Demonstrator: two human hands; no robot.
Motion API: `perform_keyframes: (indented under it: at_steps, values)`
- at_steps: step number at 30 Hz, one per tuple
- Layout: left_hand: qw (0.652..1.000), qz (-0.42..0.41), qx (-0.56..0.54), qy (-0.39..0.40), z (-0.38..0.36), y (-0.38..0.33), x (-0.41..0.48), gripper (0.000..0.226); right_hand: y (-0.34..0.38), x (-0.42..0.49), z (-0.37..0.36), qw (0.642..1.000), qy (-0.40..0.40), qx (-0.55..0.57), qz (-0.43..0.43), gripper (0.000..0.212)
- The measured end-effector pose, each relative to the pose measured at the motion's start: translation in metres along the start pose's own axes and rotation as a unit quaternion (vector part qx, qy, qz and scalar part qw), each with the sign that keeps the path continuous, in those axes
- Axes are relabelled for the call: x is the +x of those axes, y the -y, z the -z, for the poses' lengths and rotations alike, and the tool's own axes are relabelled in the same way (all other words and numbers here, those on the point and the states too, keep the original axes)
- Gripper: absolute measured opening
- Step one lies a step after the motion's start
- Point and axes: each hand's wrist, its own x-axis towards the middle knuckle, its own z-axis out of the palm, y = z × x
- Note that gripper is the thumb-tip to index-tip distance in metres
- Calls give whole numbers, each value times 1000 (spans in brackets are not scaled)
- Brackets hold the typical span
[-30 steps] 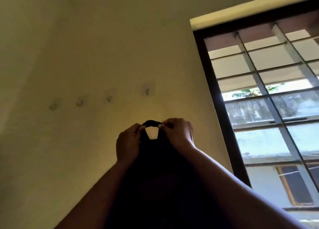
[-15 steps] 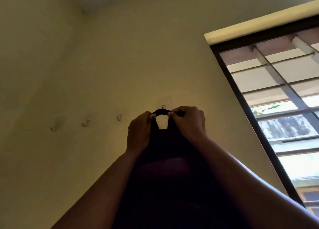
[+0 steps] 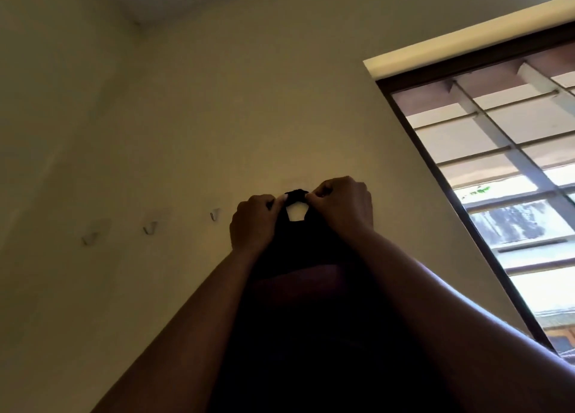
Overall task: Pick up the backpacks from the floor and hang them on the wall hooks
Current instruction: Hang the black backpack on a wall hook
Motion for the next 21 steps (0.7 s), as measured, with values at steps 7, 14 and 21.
perform_keyframes:
  at_steps: [7,14,21]
  values:
    - [1000,-16,5,1,-1,-5,-29,37,-4,-19,2,998,39,-32,22,25]
    - [996,53,-52,51,24,-24,-55,38,4,-43,24,993,121,3,6,33]
    - [968,178,-146,96,65,-46,-81,40,20,-73,54,970,233,69,-18,43]
